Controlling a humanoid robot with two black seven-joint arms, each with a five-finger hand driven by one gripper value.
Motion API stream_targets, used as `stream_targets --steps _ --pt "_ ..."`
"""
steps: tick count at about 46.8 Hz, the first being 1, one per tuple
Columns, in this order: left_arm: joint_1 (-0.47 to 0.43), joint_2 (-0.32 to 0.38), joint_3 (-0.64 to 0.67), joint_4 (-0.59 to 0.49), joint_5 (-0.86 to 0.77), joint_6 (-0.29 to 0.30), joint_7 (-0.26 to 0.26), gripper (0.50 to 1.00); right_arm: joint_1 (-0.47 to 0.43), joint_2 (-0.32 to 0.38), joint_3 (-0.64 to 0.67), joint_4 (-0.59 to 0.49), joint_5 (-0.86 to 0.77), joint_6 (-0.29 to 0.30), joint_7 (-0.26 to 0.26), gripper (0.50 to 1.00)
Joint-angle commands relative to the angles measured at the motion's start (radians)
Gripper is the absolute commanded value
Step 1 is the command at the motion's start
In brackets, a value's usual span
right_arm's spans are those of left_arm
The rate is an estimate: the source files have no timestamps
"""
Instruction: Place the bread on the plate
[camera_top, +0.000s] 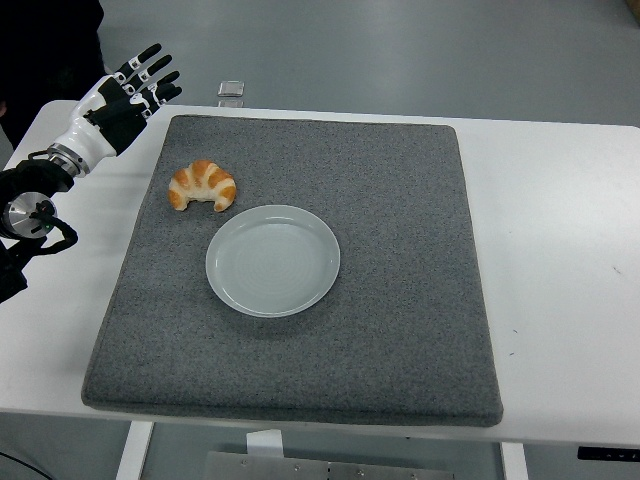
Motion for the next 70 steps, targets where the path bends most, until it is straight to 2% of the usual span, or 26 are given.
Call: stream_targets --steps 1,25,54,61,70 --pt "-0.002 -0.002 0.000 -0.002 -0.001 0.002 0.000 0.990 0.000 0.000 0.000 0.000 0.000 0.000 0.000 0.930" --pt "-0.008 -0.002 0.000 0.000 0.000 0.028 -0.002 0.990 0.000 0.000 0.000 0.000 0.000 0.000 0.000 0.930" --pt "-0.012 0.008 0.014 -0.005 0.012 0.027 0.000 0.990 0.000 0.000 0.000 0.000 0.000 0.000 0.000 0.930" --pt "-0.052 0.040 0.017 -0.014 0.014 0.051 0.027 0.988 0.000 0.000 0.000 0.000 0.000 0.000 0.000 0.930" --pt "-0.158 0.144 0.072 -0.093 0.015 0.091 0.147 0.988 0.000 0.000 0.000 0.000 0.000 0.000 0.000 0.930"
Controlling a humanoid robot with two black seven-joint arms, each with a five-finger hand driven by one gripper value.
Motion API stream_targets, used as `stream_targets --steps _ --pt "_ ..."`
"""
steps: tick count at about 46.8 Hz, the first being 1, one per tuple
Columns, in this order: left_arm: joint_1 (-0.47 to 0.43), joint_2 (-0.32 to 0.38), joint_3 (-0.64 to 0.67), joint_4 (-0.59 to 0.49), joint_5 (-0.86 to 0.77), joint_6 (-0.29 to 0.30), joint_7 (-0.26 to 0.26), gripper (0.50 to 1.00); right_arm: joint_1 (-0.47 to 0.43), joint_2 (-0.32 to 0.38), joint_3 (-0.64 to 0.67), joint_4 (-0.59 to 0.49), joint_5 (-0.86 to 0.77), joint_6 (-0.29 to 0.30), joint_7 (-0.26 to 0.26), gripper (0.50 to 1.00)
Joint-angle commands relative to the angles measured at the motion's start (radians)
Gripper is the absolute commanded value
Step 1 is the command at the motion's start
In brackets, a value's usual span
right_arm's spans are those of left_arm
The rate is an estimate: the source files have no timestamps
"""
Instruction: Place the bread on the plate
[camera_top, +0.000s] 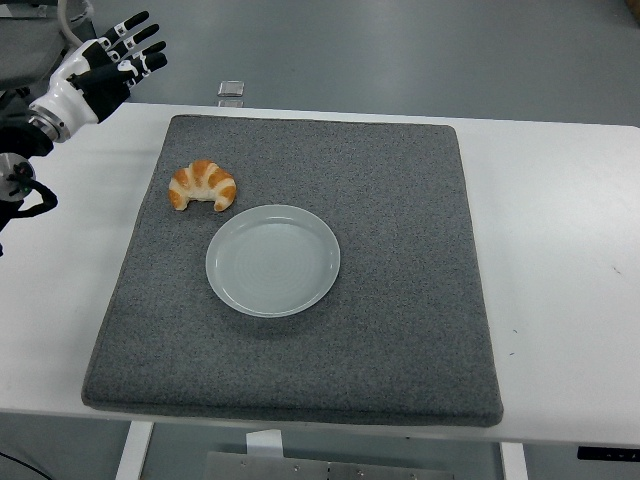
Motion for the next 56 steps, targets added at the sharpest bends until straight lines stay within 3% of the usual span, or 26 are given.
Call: stream_targets --steps 1,11,19,24,33,37,44,51,56 --pt "-0.056 0.054 0.050 -0.043 0.000 0.023 0.047 0.988 0.000 0.000 0.000 0.000 0.000 0.000 0.000 0.930" --pt "-0.245 0.167 0.327 -0.165 0.049 0.060 0.064 0.988 0.000 0.000 0.000 0.000 0.000 0.000 0.000 0.930" --pt "-0.369 0.191 0.569 -0.221 0.292 0.062 0.064 0.988 0.000 0.000 0.000 0.000 0.000 0.000 0.000 0.930" --pt "-0.363 0.217 0.587 -0.282 0.444 0.094 0.061 0.986 0.000 0.000 0.000 0.000 0.000 0.000 0.000 0.930" --pt "-0.234 0.267 0.572 -0.463 0.733 0.325 0.014 0.986 0.000 0.000 0.000 0.000 0.000 0.000 0.000 0.930" --pt "-0.195 0.266 0.573 -0.494 0.750 0.379 -0.023 0.986 0.000 0.000 0.000 0.000 0.000 0.000 0.000 0.930" --pt "-0.161 0.249 0.570 -0.491 0.748 0.457 -0.038 0.986 0.000 0.000 0.000 0.002 0.000 0.000 0.000 0.930" --pt "-0.132 0.203 0.572 -0.466 0.750 0.565 -0.121 0.984 0.000 0.000 0.000 0.002 0.000 0.000 0.000 0.930" --pt "-0.106 0.172 0.573 -0.436 0.751 0.592 -0.129 0.984 0.000 0.000 0.000 0.002 0.000 0.000 0.000 0.930"
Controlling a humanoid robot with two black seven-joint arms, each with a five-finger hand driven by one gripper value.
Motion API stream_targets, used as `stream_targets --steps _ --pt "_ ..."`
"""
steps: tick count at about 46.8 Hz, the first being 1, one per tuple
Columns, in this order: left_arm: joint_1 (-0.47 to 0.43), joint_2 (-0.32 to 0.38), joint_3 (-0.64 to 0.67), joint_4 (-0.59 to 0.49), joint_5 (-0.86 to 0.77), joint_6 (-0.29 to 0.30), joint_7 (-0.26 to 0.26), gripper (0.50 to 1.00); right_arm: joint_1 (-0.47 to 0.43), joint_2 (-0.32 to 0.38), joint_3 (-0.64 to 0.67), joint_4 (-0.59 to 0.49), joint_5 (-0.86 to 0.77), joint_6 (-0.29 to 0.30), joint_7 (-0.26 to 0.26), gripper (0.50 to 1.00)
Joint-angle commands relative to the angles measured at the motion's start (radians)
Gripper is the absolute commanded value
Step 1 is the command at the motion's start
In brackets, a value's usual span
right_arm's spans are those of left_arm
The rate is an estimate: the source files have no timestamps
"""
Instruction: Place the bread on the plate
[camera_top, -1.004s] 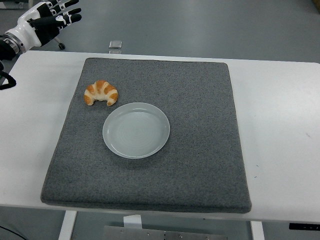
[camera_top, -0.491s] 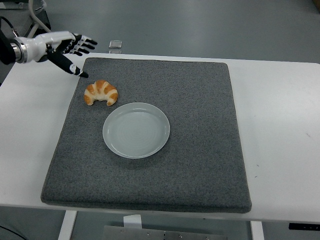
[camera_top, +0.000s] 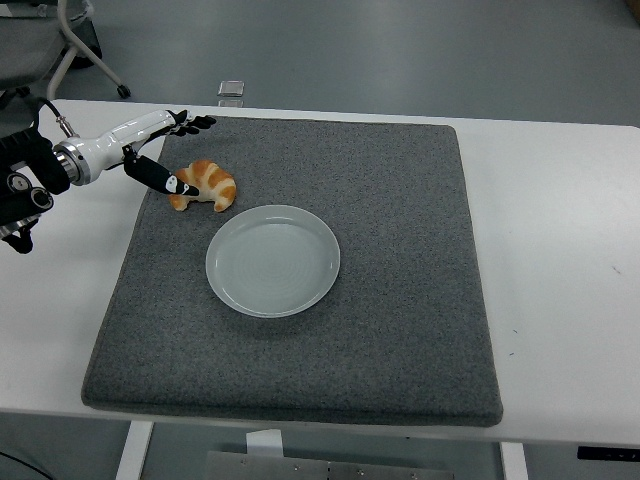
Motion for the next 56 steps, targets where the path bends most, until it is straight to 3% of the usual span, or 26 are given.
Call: stream_targets --steps 1,22,31,39,48,50,53,56 --pt "0.021 -0.020 0.001 0.018 0.001 0.013 -0.006 0.984 0.000 0.000 -0.001 -0.001 0.000 0.000 0.000 0.930" --pt "0.062 -0.101 0.001 0.164 0.011 0.018 -0.011 0.981 -0.002 0.000 -0.001 -0.001 0.000 0.000 0.000 0.930" --pt "0.072 -0.170 0.001 0.225 0.001 0.018 -0.017 0.981 -0.002 0.000 -0.001 0.001 0.000 0.000 0.000 0.930" --pt "0.076 -0.187 0.002 0.234 0.007 0.018 -0.018 0.947 -0.002 0.000 -0.001 -0.001 0.000 0.000 0.000 0.930" --pt "0.078 -0.183 0.007 0.225 0.016 0.013 -0.047 0.784 -0.002 0.000 -0.001 -0.001 0.000 0.000 0.000 0.930" --pt "0.076 -0.180 0.008 0.227 0.016 0.013 -0.060 0.708 -0.002 0.000 -0.001 0.001 0.000 0.000 0.000 0.930" --pt "0.075 -0.178 0.012 0.227 0.017 0.012 -0.075 0.506 -0.002 0.000 -0.001 0.001 0.000 0.000 0.000 0.930" --pt "0.073 -0.175 0.012 0.227 0.017 0.013 -0.097 0.500 -0.002 0.000 -0.001 0.001 0.000 0.000 0.000 0.930"
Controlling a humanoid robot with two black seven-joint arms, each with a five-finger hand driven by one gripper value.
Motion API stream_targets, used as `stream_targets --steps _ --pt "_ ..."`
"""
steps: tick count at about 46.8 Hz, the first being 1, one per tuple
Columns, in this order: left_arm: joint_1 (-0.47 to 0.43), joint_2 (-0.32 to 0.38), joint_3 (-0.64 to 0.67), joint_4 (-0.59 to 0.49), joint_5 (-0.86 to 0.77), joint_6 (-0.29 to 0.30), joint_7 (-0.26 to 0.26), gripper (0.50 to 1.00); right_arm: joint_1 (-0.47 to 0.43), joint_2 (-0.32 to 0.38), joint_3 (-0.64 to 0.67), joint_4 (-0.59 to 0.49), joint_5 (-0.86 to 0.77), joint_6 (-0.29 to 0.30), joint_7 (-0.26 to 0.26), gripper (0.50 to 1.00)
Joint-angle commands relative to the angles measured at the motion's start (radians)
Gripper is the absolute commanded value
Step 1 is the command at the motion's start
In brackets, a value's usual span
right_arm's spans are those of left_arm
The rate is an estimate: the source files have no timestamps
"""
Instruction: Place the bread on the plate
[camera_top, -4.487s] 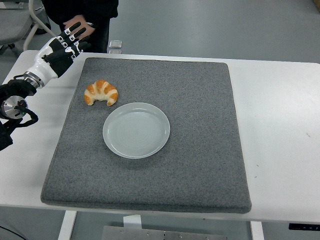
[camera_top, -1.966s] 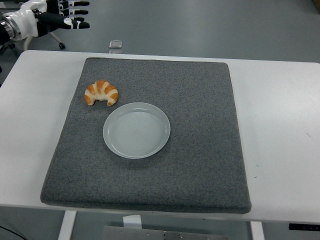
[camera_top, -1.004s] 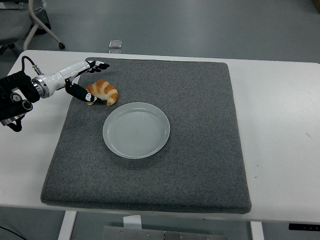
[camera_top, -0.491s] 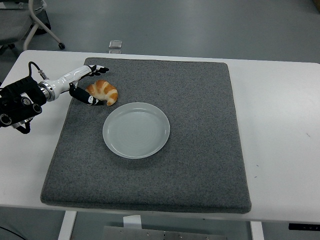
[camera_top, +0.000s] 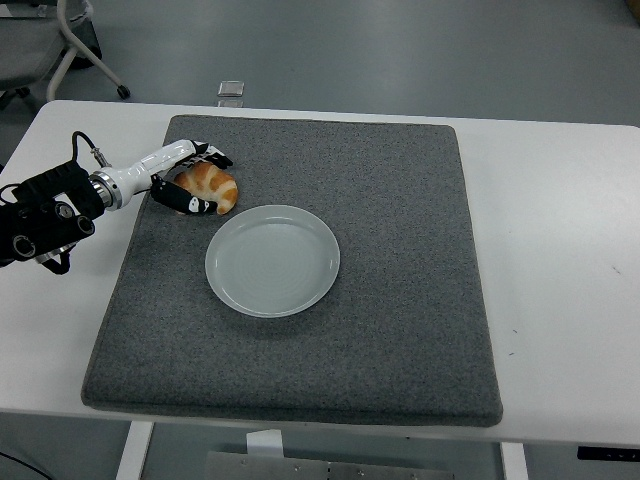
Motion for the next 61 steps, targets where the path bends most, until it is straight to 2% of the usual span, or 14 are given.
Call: stream_targets --steps 1,19,28,36,45,52,56,61 --pt "-0.004 0.004 0.002 0.001 0.000 0.001 -0.024 0.500 0.000 0.000 0.000 -0.001 0.000 0.000 0.000 0.930" --pt "-0.007 0.024 -0.021 0.008 -0.023 0.006 -0.031 0.500 0.000 0.000 0.000 0.001 0.000 0.000 0.000 0.930" --pt "-0.024 0.076 -0.084 0.059 -0.022 0.005 -0.031 0.500 0.000 0.000 0.000 -0.001 0.000 0.000 0.000 0.930" --pt "-0.174 0.154 -0.081 0.105 -0.020 -0.026 -0.029 0.500 0.000 0.000 0.002 -0.001 0.000 0.000 0.000 0.930" --pt "-0.366 0.179 -0.072 0.105 -0.005 -0.179 -0.029 0.500 0.002 0.000 0.000 0.001 0.000 0.000 0.000 0.930" --pt "-0.502 0.142 -0.066 0.082 0.001 -0.229 -0.018 0.500 0.002 0.000 0.000 -0.001 0.000 -0.002 0.000 0.930" --pt "-0.558 0.076 -0.044 0.064 0.001 -0.230 -0.017 0.500 0.002 0.000 0.000 -0.001 0.000 -0.002 0.000 0.930" --pt "-0.599 0.027 -0.030 0.031 0.001 -0.216 -0.006 0.500 0.002 0.000 0.000 -0.001 0.000 -0.002 0.000 0.930"
